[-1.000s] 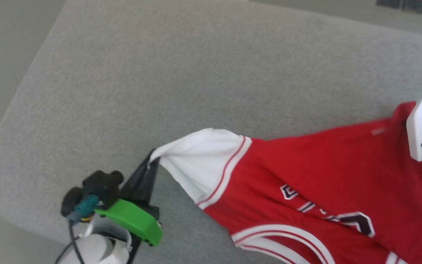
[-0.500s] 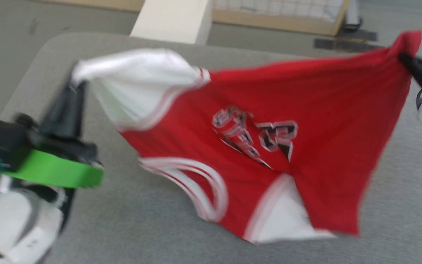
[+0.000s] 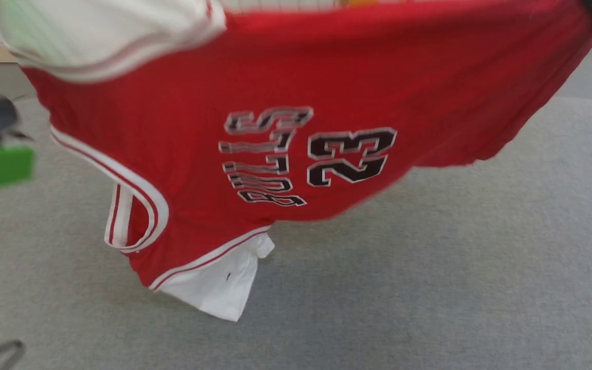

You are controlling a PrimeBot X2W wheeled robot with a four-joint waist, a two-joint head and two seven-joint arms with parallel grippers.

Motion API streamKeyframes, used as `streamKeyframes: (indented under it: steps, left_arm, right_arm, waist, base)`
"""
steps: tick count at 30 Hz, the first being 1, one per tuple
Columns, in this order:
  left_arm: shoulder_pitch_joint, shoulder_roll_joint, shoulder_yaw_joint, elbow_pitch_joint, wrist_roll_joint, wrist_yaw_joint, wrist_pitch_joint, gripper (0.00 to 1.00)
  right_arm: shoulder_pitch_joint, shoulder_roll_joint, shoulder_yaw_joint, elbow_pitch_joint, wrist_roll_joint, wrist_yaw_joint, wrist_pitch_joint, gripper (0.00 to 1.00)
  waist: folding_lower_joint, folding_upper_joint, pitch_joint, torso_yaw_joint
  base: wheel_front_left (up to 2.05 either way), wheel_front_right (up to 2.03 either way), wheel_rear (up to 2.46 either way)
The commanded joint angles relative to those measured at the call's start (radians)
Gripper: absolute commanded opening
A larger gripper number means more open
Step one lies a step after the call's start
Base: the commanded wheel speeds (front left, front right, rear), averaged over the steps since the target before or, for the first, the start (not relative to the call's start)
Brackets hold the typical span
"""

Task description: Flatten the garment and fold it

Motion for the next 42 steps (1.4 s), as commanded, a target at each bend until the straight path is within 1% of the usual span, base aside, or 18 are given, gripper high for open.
streamKeyframes:
  steps: [1, 4, 8, 11, 14, 19, 21, 27, 31, 35, 38, 42]
  left_arm:
    - [-0.042, 0.015, 0.006, 0.012, -0.015, -0.004, 0.019, 0.0]
    - [-0.137, 0.036, 0.007, 0.062, -0.033, -0.033, 0.059, 0.0]
    - [-0.296, 0.05, -0.016, 0.154, -0.049, -0.092, 0.1, 0.0]
    - [-0.443, 0.046, -0.044, 0.242, -0.045, -0.138, 0.126, 0.0]
    - [-0.586, 0.03, -0.08, 0.333, -0.026, -0.179, 0.139, 0.0]
    - [-0.823, -0.023, -0.141, 0.514, 0.024, -0.243, 0.128, 0.0]
    - [-0.91, -0.045, -0.149, 0.588, 0.037, -0.258, 0.113, 0.0]
    - [-1.109, -0.105, -0.148, 0.777, 0.069, -0.274, 0.021, 0.0]
    - [-1.171, -0.139, -0.161, 0.863, 0.076, -0.291, -0.03, 0.0]
    - [-1.167, -0.167, -0.186, 0.917, 0.079, -0.308, -0.078, 0.0]
    - [-1.115, -0.192, -0.197, 0.945, 0.066, -0.316, -0.129, 0.0]
    - [-0.971, -0.225, -0.226, 0.949, 0.053, -0.317, -0.185, 0.0]
  right_arm:
    - [-0.033, 0.008, -0.004, -0.008, -0.004, -0.001, -0.009, 0.0]
    - [-0.08, 0.008, 0.004, -0.001, -0.015, -0.001, -0.021, 0.0]
    - [-0.174, 0.003, 0.021, 0.041, -0.031, -0.001, -0.046, 0.0]
    - [-0.265, 0.008, 0.036, 0.095, -0.048, -0.001, -0.07, 0.0]
    - [-0.358, 0.01, 0.055, 0.164, -0.065, -0.001, -0.109, 0.0]
    - [-0.524, 0.017, 0.097, 0.319, -0.096, -0.001, -0.206, 0.0]
    - [-0.59, 0.018, 0.116, 0.379, -0.115, -0.001, -0.242, 0.0]
    - [-0.77, 0.042, 0.149, 0.554, -0.155, -0.001, -0.356, 0.0]
    - [-0.853, 0.055, 0.158, 0.654, -0.187, -0.001, -0.443, 0.0]
    - [-0.884, 0.073, 0.172, 0.737, -0.206, -0.001, -0.511, 0.0]
    - [-0.86, 0.089, 0.184, 0.794, -0.207, -0.001, -0.548, 0.0]
    - [-0.783, 0.098, 0.226, 0.839, -0.205, -0.001, -0.598, 0.0]
  waist:
    - [0.0, 0.0, 0.029, -0.034]
    - [0.0, 0.0, 0.073, -0.05]
    - [0.0, 0.0, 0.153, -0.067]
    - [0.0, 0.0, 0.229, -0.079]
    - [0.0, 0.0, 0.296, -0.088]
    - [0.0, 0.0, 0.395, -0.097]
    - [0.0, 0.0, 0.431, -0.1]
    - [0.0, 0.0, 0.515, -0.094]
    - [0.0, 0.0, 0.553, -0.079]
    - [0.0, 0.0, 0.581, -0.06]
    - [0.0, 0.0, 0.581, -0.046]
    - [0.0, 0.0, 0.568, -0.026]
  base:
    - [0.0, 0.0, 0.0]
    - [0.0, 0.0, 0.0]
    - [0.0, 0.0, 0.0]
    - [0.0, 0.0, 0.0]
    - [0.0, 0.0, 0.0]
    - [0.0, 0.0, 0.0]
    - [0.0, 0.0, 0.0]
    - [0.0, 0.0, 0.0]
    - [0.0, 0.0, 0.0]
    - [0.0, 0.0, 0.0]
    - [0.0, 0.0, 0.0]
    - [0.0, 0.0, 0.0]
